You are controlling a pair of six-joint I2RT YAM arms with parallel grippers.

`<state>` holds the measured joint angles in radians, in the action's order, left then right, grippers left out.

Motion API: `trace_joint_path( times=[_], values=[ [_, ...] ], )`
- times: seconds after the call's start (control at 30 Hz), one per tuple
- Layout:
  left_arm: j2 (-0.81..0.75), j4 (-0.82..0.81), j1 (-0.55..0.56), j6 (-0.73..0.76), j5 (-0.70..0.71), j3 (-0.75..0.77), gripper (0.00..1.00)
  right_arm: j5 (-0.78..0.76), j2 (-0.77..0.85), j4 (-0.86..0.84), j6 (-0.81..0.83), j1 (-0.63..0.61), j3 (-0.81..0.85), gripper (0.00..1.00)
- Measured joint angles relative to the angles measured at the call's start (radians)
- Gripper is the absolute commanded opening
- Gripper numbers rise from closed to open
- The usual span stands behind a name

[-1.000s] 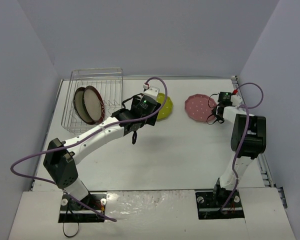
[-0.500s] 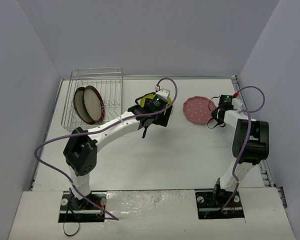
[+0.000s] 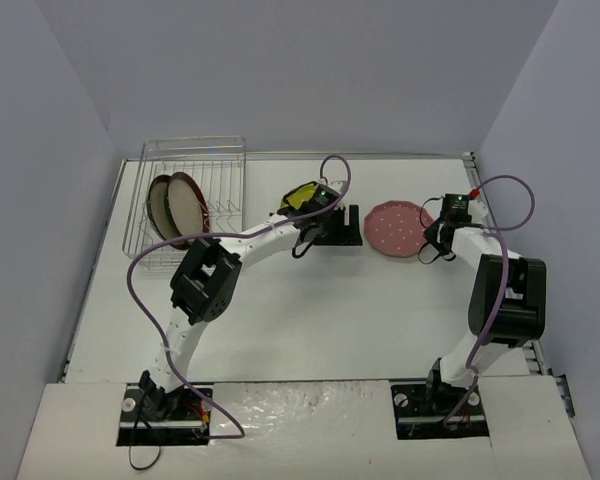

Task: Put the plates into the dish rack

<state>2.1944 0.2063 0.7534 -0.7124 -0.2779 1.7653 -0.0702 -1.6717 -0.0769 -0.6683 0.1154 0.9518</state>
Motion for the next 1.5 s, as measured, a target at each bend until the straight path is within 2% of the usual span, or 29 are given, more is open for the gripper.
trace_joint_path(
  times=[0.27, 0.47, 1.5],
  values=[
    [0.05, -0.195, -0.01, -0.158, -0.143, -0.041, 0.7, 0.002, 0.067, 0.041, 0.019, 0.0, -0.005, 0.0],
    [0.052, -0.286, -0.008, -0.234, -0.193, -0.047, 0.7, 0.002, 0.096, 0.066, 0.025, 0.0, -0.011, 0.0],
    [0.14, -0.457, -0.002, -0.428, -0.22, -0.109, 0.7, 0.009, 0.164, 0.162, 0.052, 0.005, 0.005, 0.0]
  ],
)
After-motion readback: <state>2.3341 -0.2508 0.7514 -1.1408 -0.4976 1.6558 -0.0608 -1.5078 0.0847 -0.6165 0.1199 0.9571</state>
